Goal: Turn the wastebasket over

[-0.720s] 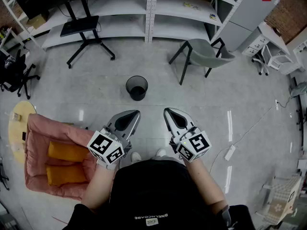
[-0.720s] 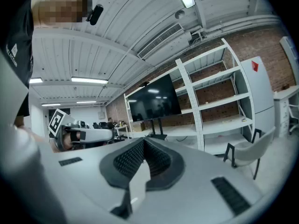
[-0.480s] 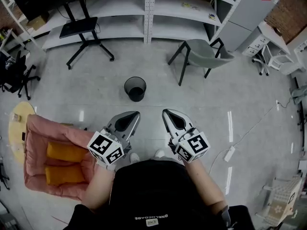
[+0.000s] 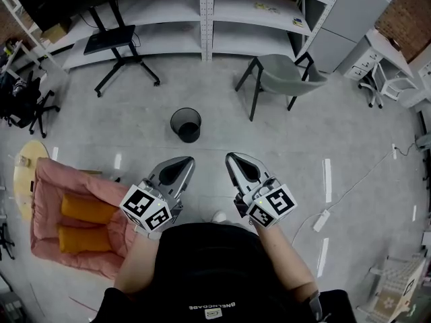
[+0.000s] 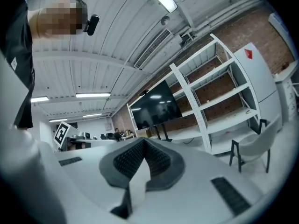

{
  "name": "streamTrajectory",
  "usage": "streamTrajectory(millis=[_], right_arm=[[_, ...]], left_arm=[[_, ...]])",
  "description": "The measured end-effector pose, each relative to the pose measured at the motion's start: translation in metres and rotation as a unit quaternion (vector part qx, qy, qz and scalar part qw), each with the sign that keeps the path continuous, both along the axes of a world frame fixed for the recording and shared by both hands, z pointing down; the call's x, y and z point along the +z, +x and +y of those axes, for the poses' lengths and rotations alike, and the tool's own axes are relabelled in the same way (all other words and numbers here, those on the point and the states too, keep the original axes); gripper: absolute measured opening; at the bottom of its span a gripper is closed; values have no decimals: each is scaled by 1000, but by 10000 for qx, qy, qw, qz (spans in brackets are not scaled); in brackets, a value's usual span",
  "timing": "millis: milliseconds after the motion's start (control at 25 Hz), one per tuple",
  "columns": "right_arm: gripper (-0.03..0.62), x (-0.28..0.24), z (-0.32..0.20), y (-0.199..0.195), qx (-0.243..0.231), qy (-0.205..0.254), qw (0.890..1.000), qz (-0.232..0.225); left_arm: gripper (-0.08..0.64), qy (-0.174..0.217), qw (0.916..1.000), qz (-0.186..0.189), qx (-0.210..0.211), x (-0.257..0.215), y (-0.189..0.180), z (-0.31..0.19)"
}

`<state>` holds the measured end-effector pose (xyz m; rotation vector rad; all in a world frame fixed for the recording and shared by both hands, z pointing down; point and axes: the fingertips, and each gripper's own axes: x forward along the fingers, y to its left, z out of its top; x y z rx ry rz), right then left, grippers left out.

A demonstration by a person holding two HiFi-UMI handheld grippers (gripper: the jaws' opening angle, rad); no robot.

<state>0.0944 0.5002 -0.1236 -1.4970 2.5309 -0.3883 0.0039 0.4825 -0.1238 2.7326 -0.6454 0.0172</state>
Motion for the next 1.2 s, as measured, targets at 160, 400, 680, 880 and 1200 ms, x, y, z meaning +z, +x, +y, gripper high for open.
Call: streamTrajectory(millis=[160,400,680,880,1200], right_arm=[[9,14,-5,19,125,-178,9998,20],[9,28,-39,31,201,-369,9989,187],[9,43,-129,19,196,-633,9971,368],[11,51,-213,9,326,-884,9943,492],[11,53,-323,-30,344,-1105,9903,764]], left_arm=[[12,-55,9999,-124,-41,10,10,-3],[12,-279,9994,-98,-181,25,9,-42],[12,-458,9989,-21,-118,44,-9,-137],[12,-669,9977,31,-93,53,-34,-217],[12,-850,9956,-24,-382,70,-96,-321]])
